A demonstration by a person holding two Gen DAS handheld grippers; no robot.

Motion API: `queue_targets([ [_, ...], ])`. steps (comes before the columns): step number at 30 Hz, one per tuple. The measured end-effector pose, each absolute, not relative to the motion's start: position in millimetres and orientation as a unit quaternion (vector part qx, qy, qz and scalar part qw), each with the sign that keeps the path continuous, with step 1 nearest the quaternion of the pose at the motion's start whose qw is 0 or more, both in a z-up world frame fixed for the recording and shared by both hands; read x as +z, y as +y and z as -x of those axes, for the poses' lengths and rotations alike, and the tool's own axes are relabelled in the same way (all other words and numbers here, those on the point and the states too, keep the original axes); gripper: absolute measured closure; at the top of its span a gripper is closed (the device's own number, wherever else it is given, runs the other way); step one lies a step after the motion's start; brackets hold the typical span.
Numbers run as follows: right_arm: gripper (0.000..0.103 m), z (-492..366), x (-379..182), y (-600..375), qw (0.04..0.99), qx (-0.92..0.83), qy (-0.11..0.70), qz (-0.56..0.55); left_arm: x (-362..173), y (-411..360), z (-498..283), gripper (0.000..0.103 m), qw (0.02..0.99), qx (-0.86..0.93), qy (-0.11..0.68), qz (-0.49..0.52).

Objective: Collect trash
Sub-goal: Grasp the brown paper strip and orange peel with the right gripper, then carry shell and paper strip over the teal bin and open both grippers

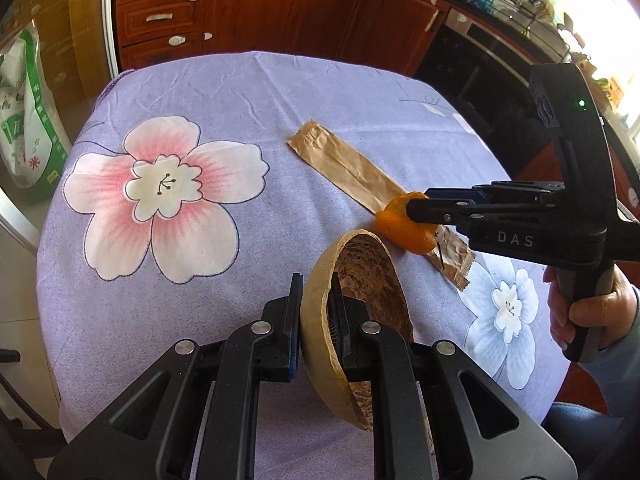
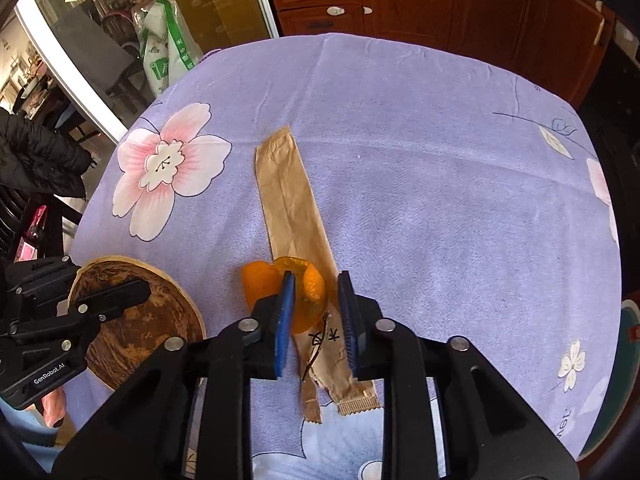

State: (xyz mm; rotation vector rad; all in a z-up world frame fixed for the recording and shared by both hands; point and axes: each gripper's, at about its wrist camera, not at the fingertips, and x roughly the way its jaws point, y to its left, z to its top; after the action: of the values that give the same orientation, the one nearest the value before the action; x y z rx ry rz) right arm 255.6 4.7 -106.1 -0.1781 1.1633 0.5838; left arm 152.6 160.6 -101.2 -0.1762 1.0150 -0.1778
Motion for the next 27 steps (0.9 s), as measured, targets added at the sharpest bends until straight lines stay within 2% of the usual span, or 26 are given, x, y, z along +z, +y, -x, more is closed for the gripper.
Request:
queue_targets([
  [1,0.069,-257,-106,4,0.792,0.269,0.541,0.083,-101,161,-153,0.09,0.866,-0.086,0.484,0.086],
  [9,0.065,-254,-117,14,0.782,0.281,0.549,0.092,-104,162,-153,0.09,0.867,-0.089,0.483,0.085],
  [10,0.067,-252,-118,16,0.782,0.28,0.549,0.097,-105,163,-153,0.09,0.866,-0.088,0.484,0.087],
  [13,0.089,-246,-117,20,0.781,0.281,0.549,0.101,-105,163,-152,0.09,0.866,-0.085,0.484,0.093],
  [14,0.092,-244,-114,21,0.783,0.281,0.546,0.101,-104,163,-152,0.09,0.866,-0.083,0.484,0.094],
  [27,0.093,-214,-45,-23,0.829,0.266,0.49,0.052,-63,136,-131,0.09,0.885,-0.079,0.455,0.066],
])
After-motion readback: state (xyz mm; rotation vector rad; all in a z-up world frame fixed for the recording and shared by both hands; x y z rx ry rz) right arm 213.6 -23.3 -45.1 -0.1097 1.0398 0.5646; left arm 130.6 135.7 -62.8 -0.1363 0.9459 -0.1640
